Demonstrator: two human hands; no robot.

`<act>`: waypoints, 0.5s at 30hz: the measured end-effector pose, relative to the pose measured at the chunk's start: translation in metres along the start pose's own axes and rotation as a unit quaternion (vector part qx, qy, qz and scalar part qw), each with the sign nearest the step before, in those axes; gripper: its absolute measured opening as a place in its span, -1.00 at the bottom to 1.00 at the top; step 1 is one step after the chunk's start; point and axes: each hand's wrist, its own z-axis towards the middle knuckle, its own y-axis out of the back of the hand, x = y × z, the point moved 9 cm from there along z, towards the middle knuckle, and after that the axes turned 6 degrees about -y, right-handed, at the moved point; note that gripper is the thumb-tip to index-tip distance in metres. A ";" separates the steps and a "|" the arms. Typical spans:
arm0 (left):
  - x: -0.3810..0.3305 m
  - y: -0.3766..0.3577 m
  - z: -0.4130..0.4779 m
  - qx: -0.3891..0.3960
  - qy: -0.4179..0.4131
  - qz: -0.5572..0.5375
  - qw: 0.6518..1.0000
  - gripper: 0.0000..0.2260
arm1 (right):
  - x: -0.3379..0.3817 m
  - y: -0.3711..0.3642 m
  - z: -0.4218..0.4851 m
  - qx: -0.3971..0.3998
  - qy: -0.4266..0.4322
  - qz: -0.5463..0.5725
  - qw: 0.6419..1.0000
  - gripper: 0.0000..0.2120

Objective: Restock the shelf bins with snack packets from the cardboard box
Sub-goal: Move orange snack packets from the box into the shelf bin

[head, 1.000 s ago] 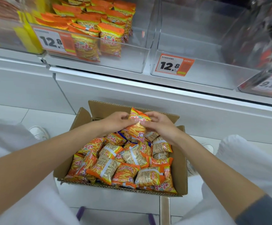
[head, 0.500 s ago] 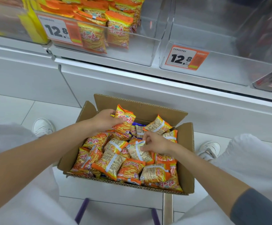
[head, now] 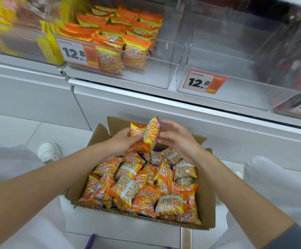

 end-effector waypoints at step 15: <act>-0.016 -0.015 0.001 0.019 0.020 -0.128 0.991 -0.51 | 0.007 0.006 0.016 -0.071 0.013 -0.014 0.997 -0.33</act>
